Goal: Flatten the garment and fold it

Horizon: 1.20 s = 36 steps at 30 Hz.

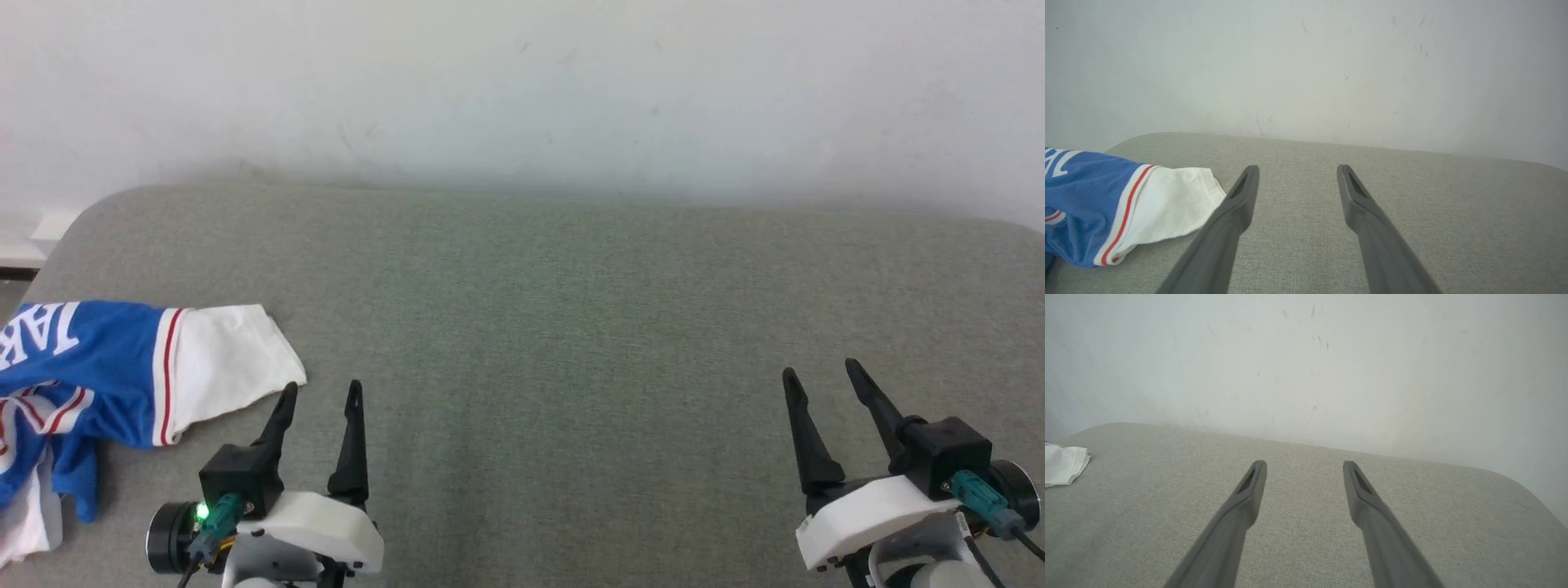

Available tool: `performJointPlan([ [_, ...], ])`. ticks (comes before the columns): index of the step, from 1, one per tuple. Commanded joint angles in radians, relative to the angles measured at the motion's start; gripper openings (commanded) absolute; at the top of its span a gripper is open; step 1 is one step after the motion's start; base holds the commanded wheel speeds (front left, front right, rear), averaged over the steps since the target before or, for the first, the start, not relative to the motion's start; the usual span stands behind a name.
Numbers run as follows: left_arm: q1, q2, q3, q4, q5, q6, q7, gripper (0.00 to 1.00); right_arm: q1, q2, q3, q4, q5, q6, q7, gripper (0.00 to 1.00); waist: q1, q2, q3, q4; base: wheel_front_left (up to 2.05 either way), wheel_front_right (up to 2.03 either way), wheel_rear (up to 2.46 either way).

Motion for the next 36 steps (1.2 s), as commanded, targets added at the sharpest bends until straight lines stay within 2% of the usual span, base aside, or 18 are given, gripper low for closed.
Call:
performJointPlan([
  [1, -0.023, -0.002, -0.002, 0.005, -0.008, -0.005, -0.011, 1.0, 0.003, 0.002, 0.0, -0.001, 0.009, 0.0, -0.01, 1.0, 0.0, 0.0001, 0.003, 0.024, 0.0, 0.0, 0.0],
  [17, -0.035, -0.002, -0.018, 0.022, -0.043, -0.006, -0.042, 1.0, -0.006, 0.003, 0.016, 0.001, 0.016, 0.0, -0.033, 1.0, 0.0, 0.0001, 0.016, 0.138, 0.0, 0.0, 0.0],
  [36, -0.037, -0.003, -0.029, 0.04, -0.105, 0.016, -0.082, 1.0, -0.016, 0.003, 0.048, 0.01, 0.024, -0.001, -0.059, 1.0, 0.0, 0.0001, 0.025, 0.272, 0.0, 0.0, 0.0],
])
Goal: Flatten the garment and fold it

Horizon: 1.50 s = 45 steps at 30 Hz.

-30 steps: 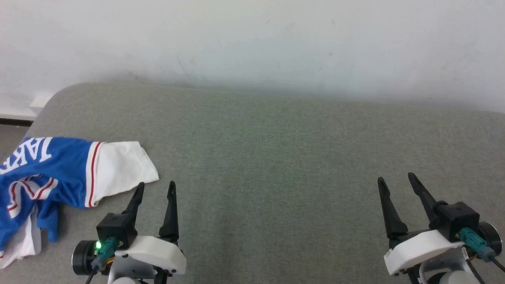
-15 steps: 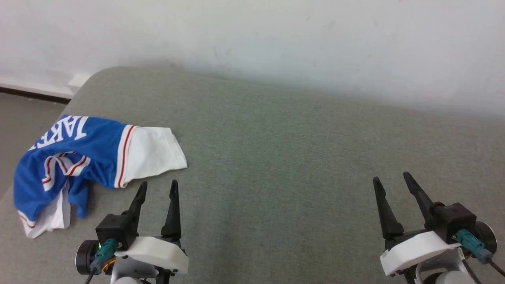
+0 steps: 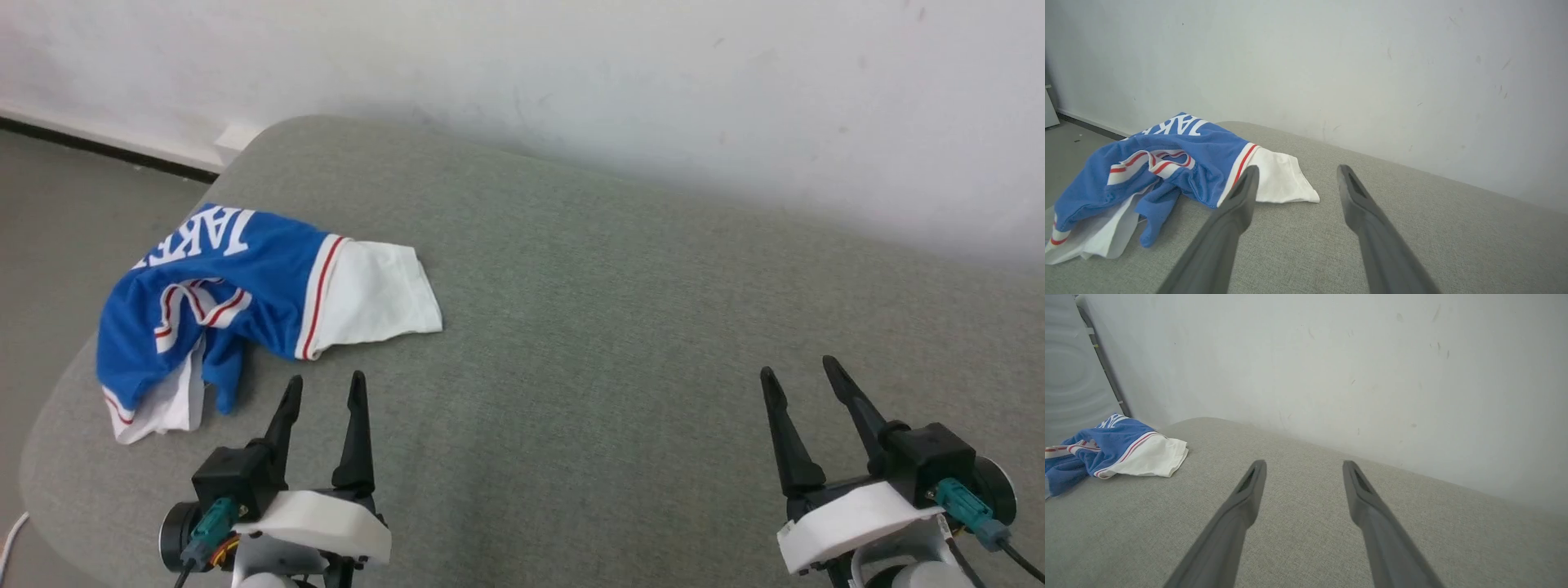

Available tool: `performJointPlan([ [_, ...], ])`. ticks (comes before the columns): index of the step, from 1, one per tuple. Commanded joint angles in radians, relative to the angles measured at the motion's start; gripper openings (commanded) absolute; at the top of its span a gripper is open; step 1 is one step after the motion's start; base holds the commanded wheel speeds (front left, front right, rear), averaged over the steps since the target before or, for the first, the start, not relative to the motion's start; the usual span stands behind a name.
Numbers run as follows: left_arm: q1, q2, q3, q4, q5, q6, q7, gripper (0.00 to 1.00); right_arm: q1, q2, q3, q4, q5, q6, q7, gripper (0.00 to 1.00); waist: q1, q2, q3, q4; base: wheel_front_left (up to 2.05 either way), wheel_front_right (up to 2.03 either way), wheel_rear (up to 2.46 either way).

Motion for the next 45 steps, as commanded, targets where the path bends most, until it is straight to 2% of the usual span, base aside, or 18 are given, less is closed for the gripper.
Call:
performJointPlan([
  [1, -0.016, -0.002, -0.003, 0.006, -0.014, 0.006, -0.01, 1.0, -0.014, 0.003, 0.003, 0.002, 0.008, -0.001, -0.009, 1.0, 0.0, 0.0, 0.003, 0.018, 0.0, 0.0, 0.0],
  [12, -0.024, -0.003, 0.008, 0.008, -0.048, 0.022, -0.033, 1.0, -0.016, 0.003, 0.012, 0.008, 0.015, -0.001, -0.022, 1.0, 0.0, 0.0, 0.011, 0.074, 0.0, 0.0, 0.0],
  [19, -0.083, -0.003, 0.022, 0.002, -0.064, 0.027, -0.047, 1.0, -0.023, 0.004, 0.016, 0.007, 0.017, -0.001, -0.023, 1.0, 0.0, 0.0001, 0.03, 0.095, 0.0, 0.0, 0.0],
  [29, -0.275, 0.003, 0.115, 0.054, -0.072, -0.017, -0.066, 1.0, -0.05, 0.004, 0.025, 0.003, 0.009, -0.001, -0.017, 1.0, 0.0, 0.0001, 0.079, 0.09, 0.0, 0.0, 0.0],
  [38, -0.488, 0.079, 0.157, 0.206, -0.056, -0.052, -0.066, 1.0, -0.078, 0.004, 0.022, -0.017, -0.01, -0.001, 0.001, 1.0, 0.0, 0.0001, 0.144, 0.032, 0.0, 0.0, 0.0],
  [45, -0.643, 0.149, 0.161, 0.35, -0.072, -0.072, -0.016, 1.0, -0.1, 0.004, 0.017, -0.033, -0.022, -0.001, 0.013, 1.0, 0.0, 0.0001, 0.197, -0.008, 0.0, 0.0, 0.0],
])
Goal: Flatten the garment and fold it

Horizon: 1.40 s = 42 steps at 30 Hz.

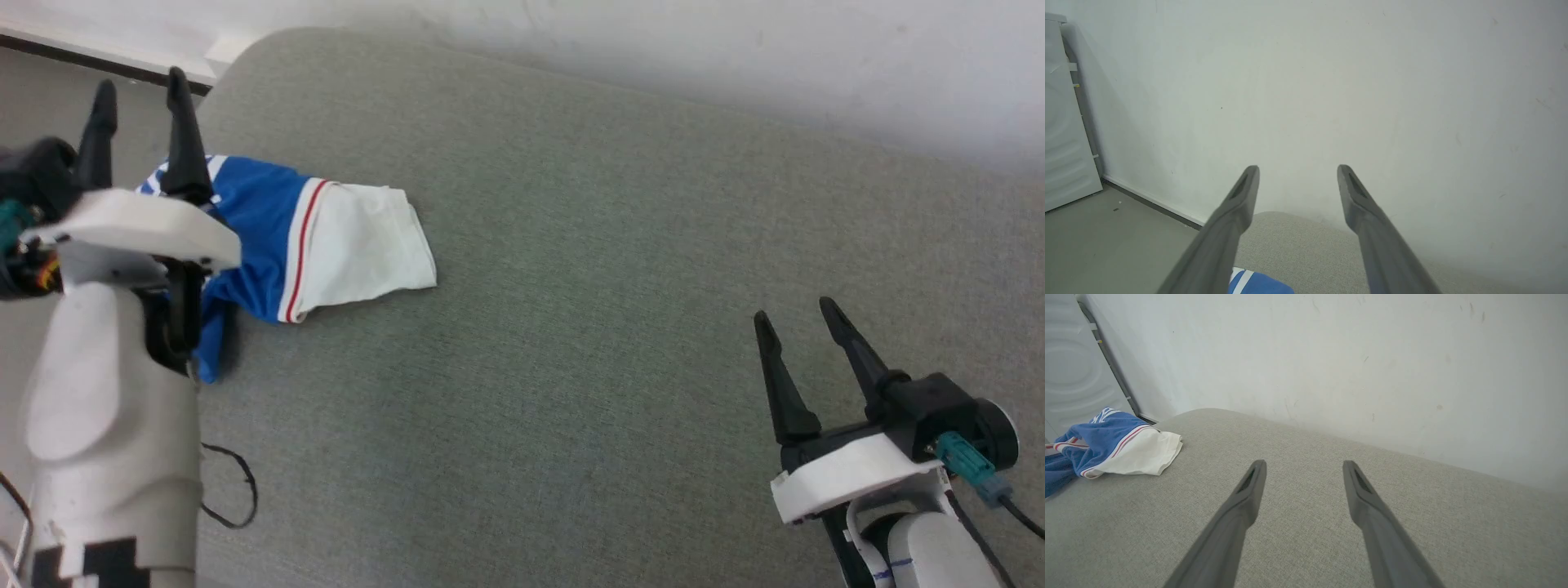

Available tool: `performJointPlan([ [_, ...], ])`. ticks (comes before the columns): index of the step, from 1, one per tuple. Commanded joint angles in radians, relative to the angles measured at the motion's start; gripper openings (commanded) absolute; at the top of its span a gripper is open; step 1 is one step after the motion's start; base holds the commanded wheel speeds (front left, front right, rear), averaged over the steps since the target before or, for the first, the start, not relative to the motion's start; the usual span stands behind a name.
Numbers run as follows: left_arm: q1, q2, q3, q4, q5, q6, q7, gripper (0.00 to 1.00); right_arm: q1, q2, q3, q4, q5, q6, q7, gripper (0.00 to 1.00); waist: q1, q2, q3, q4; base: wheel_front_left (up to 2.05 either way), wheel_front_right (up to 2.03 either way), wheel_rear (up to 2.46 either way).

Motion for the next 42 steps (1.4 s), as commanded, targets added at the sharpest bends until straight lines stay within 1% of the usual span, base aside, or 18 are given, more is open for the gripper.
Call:
performJointPlan([
  [1, -0.042, 0.02, 0.004, 0.042, -0.009, -0.011, 0.023, 1.0, -0.022, 0.002, -0.001, -0.009, -0.008, -0.001, 0.005, 1.0, -0.0001, -0.0001, 0.044, -0.041, 0.0, 0.0, 0.0],
  [2, -0.042, 0.02, 0.004, 0.042, -0.009, -0.011, 0.023, 1.0, -0.022, 0.002, -0.001, -0.009, -0.008, -0.001, 0.005, 1.0, -0.0001, -0.0001, 0.044, -0.041, 0.0, 0.0, 0.0],
  [8, -0.169, 0.109, 0.012, 0.233, -0.04, -0.029, 0.141, 1.0, -0.052, 0.002, 0.01, -0.022, -0.02, -0.001, 0.016, 1.0, -0.0001, -0.0001, 0.1, -0.092, 0.0, 0.0, 0.0],
  [15, -0.246, 0.197, 0.027, 0.479, -0.108, -0.046, 0.366, 1.0, -0.08, 0.002, 0.022, -0.024, -0.026, -0.001, 0.02, 1.0, -0.0001, -0.0001, 0.149, -0.162, 0.0, 0.0, 0.0],
  [18, -0.258, 0.218, 0.03, 0.554, -0.133, -0.048, 0.47, 1.0, -0.088, 0.002, 0.023, -0.023, -0.026, -0.001, 0.019, 1.0, -0.0001, -0.0001, 0.163, -0.18, 0.0, 0.0, 0.0],
  [22, -0.254, 0.246, 0.039, 0.635, -0.156, -0.045, 0.584, 1.0, -0.096, 0.002, 0.029, -0.02, -0.028, -0.001, 0.018, 1.0, -0.0001, -0.0001, 0.181, -0.199, 0.0, 0.0, 0.0],
  [26, -0.232, 0.259, 0.046, 0.706, -0.171, -0.024, 0.671, 1.0, -0.105, 0.002, 0.037, -0.02, -0.026, -0.001, 0.017, 1.0, -0.0001, -0.0001, 0.195, -0.213, 0.0, 0.0, 0.0],
  [28, -0.221, 0.265, 0.038, 0.727, -0.166, -0.013, 0.695, 1.0, -0.109, 0.002, 0.04, -0.021, -0.025, -0.001, 0.017, 1.0, -0.0001, -0.0001, 0.201, -0.219, 0.0, 0.0, 0.0],
  [30, -0.21, 0.263, 0.029, 0.749, -0.164, -0.012, 0.743, 1.0, -0.11, 0.002, 0.04, -0.021, -0.025, -0.001, 0.018, 1.0, -0.0001, -0.0001, 0.202, -0.221, 0.0, 0.0, 0.0],
  [31, -0.208, 0.263, 0.029, 0.756, -0.167, -0.008, 0.758, 0.87, -0.11, 0.002, 0.04, -0.02, -0.026, -0.001, 0.019, 1.0, -0.0001, -0.0001, 0.202, -0.222, 0.0, 0.0, 0.0],
  [32, -0.205, 0.263, 0.025, 0.76, -0.164, -0.003, 0.767, 0.22, -0.11, 0.002, 0.039, -0.02, -0.026, -0.001, 0.019, 1.0, -0.0001, -0.0001, 0.202, -0.223, 0.0, 0.0, 0.0],
  [33, -0.202, 0.265, 0.019, 0.763, -0.161, -0.002, 0.776, 0.0, -0.111, 0.002, 0.039, -0.019, -0.025, -0.001, 0.02, 1.0, -0.0001, -0.0001, 0.2, -0.224, 0.0, 0.0, 0.0],
  [39, -0.207, 0.274, -0.001, 0.759, -0.152, -0.004, 0.778, 0.0, -0.11, 0.002, 0.038, -0.008, -0.017, -0.001, 0.015, 1.0, -0.0001, -0.0001, 0.17, -0.223, 0.0, 0.0, 0.0],
  [42, -0.213, 0.286, -0.017, 0.738, -0.136, 0.0, 0.739, 0.0, -0.102, 0.002, 0.037, 0.003, -0.008, -0.001, 0.009, 1.0, -0.0001, -0.0001, 0.139, -0.221, 0.0, 0.0, 0.0],
])
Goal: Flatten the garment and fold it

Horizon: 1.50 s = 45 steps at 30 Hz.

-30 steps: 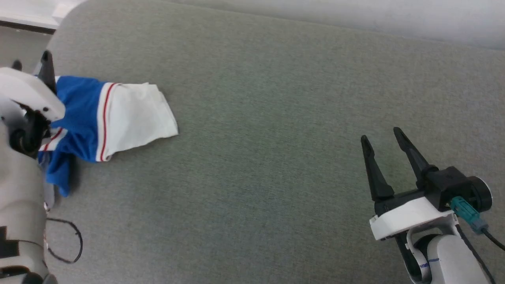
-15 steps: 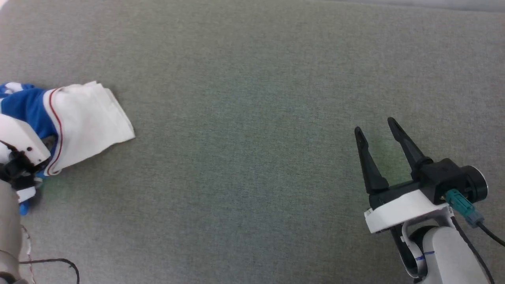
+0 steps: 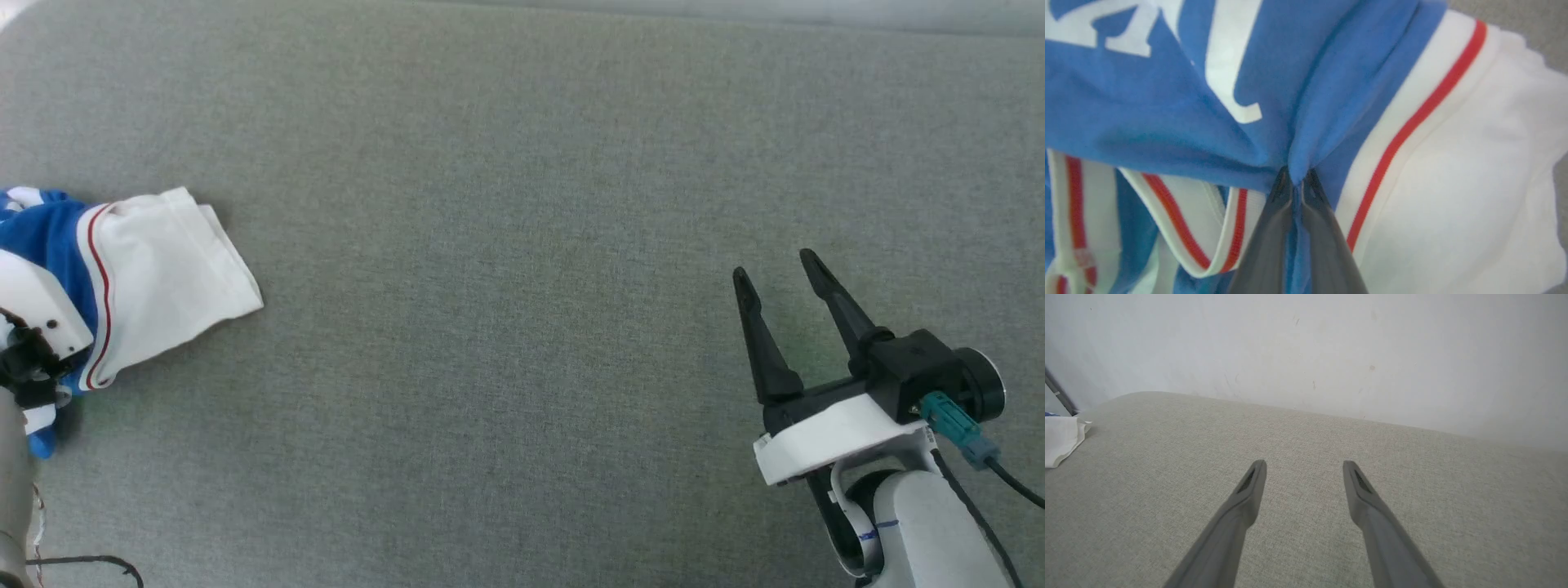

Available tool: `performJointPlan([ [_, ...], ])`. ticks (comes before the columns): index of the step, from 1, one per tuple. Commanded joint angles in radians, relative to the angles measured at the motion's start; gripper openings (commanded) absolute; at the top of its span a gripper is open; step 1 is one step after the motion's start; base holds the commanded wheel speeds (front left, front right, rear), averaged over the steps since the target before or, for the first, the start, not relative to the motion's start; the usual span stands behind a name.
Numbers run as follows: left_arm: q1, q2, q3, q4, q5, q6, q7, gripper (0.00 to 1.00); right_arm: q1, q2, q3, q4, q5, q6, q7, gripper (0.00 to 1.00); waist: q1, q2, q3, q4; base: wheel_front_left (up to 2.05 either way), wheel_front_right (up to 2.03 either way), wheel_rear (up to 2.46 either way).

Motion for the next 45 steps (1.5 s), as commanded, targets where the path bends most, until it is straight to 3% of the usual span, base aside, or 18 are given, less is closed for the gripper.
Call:
performJointPlan([
  [1, 0.026, -0.009, -0.011, 0.001, 0.012, 0.005, -0.014, 0.0, -0.004, 0.001, -0.001, 0.003, 0.009, -0.001, -0.007, 1.0, 0.0, 0.0, -0.029, 0.003, 0.0, 0.0, 0.0],
  [10, -0.023, 0.002, -0.057, -0.148, 0.073, 0.035, -0.319, 0.0, 0.049, 0.001, -0.026, 0.036, 0.049, -0.001, -0.033, 1.0, 0.0, 0.0, -0.159, 0.022, 0.0, 0.0, 0.0],
  [17, -0.048, -0.025, -0.094, -0.289, 0.101, 0.008, -0.566, 0.0, 0.079, 0.001, -0.048, 0.05, 0.076, -0.001, -0.052, 1.0, 0.0, 0.0, -0.237, 0.009, 0.0, 0.0, 0.0],
  [22, -0.033, -0.082, -0.126, -0.396, 0.098, -0.015, -0.68, 0.0, 0.104, 0.001, -0.057, 0.053, 0.086, -0.001, -0.056, 1.0, 0.0, 0.0, -0.278, -0.03, 0.0, 0.0, 0.0],
  [29, 0.069, -0.204, -0.193, -0.594, 0.072, -0.03, -0.691, 0.0, 0.16, 0.001, -0.09, 0.046, 0.09, -0.001, -0.05, 1.0, 0.0, 0.0, -0.336, -0.11, 0.0, 0.0, 0.0],
  [37, 0.3, -0.351, -0.289, -0.829, 0.022, -0.037, -0.671, 0.0, 0.214, 0.001, -0.104, 0.034, 0.097, -0.001, -0.034, 1.0, 0.0, 0.0, -0.378, -0.194, 0.0, 0.0, 0.0],
  [45, 0.683, -0.432, -0.4, -0.939, -0.043, 0.016, -0.579, 0.0, 0.266, 0.001, -0.099, 0.018, 0.106, -0.001, -0.021, 1.0, 0.0, 0.0, -0.4, -0.237, 0.0, 0.0, 0.0],
])
